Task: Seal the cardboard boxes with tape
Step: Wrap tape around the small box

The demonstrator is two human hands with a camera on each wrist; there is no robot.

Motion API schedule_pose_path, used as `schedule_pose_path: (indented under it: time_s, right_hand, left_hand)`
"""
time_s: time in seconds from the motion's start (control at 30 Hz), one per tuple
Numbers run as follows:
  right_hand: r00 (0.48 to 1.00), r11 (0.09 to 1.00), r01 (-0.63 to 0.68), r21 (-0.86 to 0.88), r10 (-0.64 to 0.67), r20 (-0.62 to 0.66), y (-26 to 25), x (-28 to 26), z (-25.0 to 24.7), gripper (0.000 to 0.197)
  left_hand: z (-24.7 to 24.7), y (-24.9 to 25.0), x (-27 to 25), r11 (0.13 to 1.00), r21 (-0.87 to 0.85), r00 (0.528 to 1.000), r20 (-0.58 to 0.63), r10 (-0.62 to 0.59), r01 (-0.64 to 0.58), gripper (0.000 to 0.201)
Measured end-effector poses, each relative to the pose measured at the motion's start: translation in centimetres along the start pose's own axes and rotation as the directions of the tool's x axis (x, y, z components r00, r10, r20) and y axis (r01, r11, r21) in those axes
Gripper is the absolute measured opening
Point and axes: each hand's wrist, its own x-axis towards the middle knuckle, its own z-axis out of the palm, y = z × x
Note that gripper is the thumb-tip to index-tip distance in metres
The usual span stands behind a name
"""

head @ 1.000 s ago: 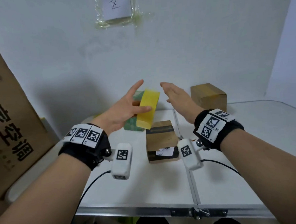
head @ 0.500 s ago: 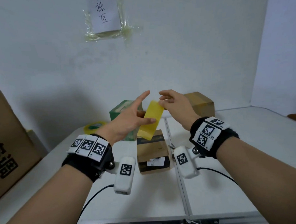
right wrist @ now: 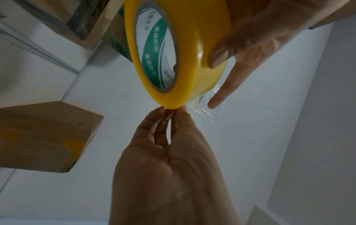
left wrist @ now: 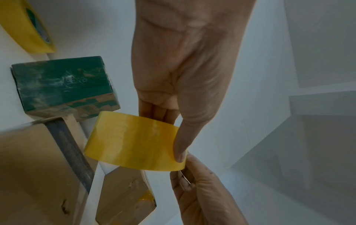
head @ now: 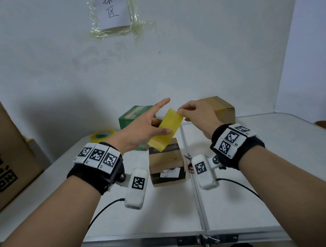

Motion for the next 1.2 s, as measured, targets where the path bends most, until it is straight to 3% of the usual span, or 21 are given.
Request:
schedule_pose_path:
  time_s: [0.2, 0.4, 0.6, 0.67, 0.77, 0.8, 0.87, 0.97, 1.03, 1.1, 1.13, 1.2]
  right_hand:
    - [0.997, 0.993, -0.071, 0.092, 0.07, 0.015, 0.3, -0.4, 0.4, 0.027]
    - [0.995, 0.981, -0.095, 0.17, 0.097, -0.005, 0.0, -0.6, 0.5, 0.007]
    - [0.997, 0.992, -0.049, 0.12, 0.055, -0.05, 0.5, -0.9, 1.0, 0.009]
    - [0.99, 0.985, -0.123, 0.119, 0.129, -0.049, 0.7, -1.0, 1.3, 0.026]
    - [0.916, 0.878, -0.393, 0.274, 0.346, 0.205, 0.3, -1.3, 1.1, 0.053]
    - [0.888, 0.838, -0.436, 0.329, 0.343, 0.306, 0.2, -1.6, 1.0, 0.055]
    - [0.884, 0.806, -0.412, 0.425, 0.241, 0.401, 0.1, -2.1, 0.8, 0.047]
    - [0.915, 0.825, -0.342, 0.449, 0.185, 0.358, 0.5, -2.6, 1.0, 0.037]
    - [0.943, 0.902, -0.288, 0.323, 0.208, 0.259, 1.3, -2.8, 1.0, 0.038]
    - [0.959, 0.949, -0.249, 0.192, 0.215, 0.183, 2.5, -3.0, 0.6, 0.044]
    - [0.962, 0.96, -0.242, 0.14, 0.219, 0.161, 2.9, -3.2, 0.4, 0.046]
    - [0.968, 0.971, -0.225, 0.078, 0.214, 0.131, 3.4, -3.7, 0.1, 0.045]
  left_hand:
    - [-0.4, 0.2, 0.0, 1.0, -0.002, 1.0, 0.012, 0.017, -0.017, 0.084]
    - [-0.4, 0.6, 0.0, 0.998, 0.067, 0.999, 0.034, 0.017, -0.02, 0.083]
    - [-0.1, 0.2, -0.1, 0.998, 0.055, 0.999, 0.03, 0.019, -0.02, 0.083]
    - [-0.1, 0.2, -0.1, 0.999, 0.043, 0.999, 0.016, 0.029, -0.03, 0.083]
    - [0.2, 0.1, -0.4, 0.997, -0.01, 0.997, -0.014, 0.07, -0.07, 0.087]
    - [0.3, -0.1, -0.3, 0.996, -0.032, 0.996, -0.016, 0.084, -0.085, 0.088]
    - [0.7, -0.3, -0.3, 0.994, -0.047, 0.996, 0.002, 0.094, -0.094, 0.088]
    - [0.8, -0.4, 0.3, 0.989, 0.141, 0.999, 0.031, 0.029, -0.033, 0.075]
    - [0.7, -0.4, 1.1, 0.926, 0.377, 0.994, -0.109, 0.027, 0.016, 0.058]
    - [0.9, -0.4, 2.1, 0.826, 0.563, 0.931, -0.297, 0.213, -0.01, 0.045]
    - [1.2, -0.4, 2.6, 0.79, 0.609, 0.9, -0.307, 0.31, -0.064, 0.043]
    - [2.2, -0.4, 3.8, 0.723, 0.667, 0.901, -0.182, 0.393, -0.18, 0.043]
